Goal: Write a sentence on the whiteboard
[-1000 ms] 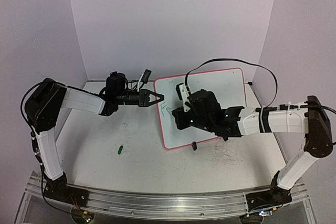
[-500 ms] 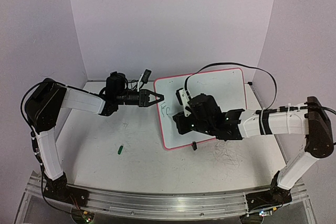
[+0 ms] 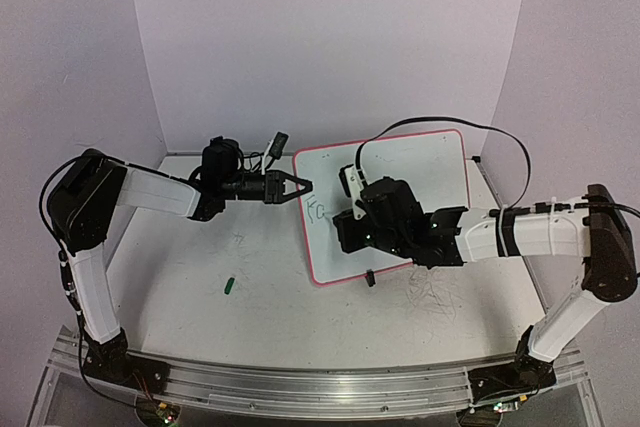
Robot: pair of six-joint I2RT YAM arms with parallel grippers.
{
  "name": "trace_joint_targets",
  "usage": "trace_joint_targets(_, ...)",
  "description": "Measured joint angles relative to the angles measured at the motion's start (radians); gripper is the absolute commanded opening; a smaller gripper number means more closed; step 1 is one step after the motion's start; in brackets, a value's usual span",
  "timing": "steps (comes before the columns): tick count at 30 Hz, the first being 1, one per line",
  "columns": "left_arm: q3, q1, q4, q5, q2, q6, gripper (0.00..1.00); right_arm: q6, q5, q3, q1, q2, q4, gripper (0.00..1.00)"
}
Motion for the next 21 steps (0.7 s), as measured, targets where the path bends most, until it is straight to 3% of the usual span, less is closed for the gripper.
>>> trace_joint_targets(21, 0.000, 0.000, 0.000, 0.000, 0.000, 0.000, 0.00, 0.007, 0.030, 0.021, -0.002, 0.006, 0.014, 0.00)
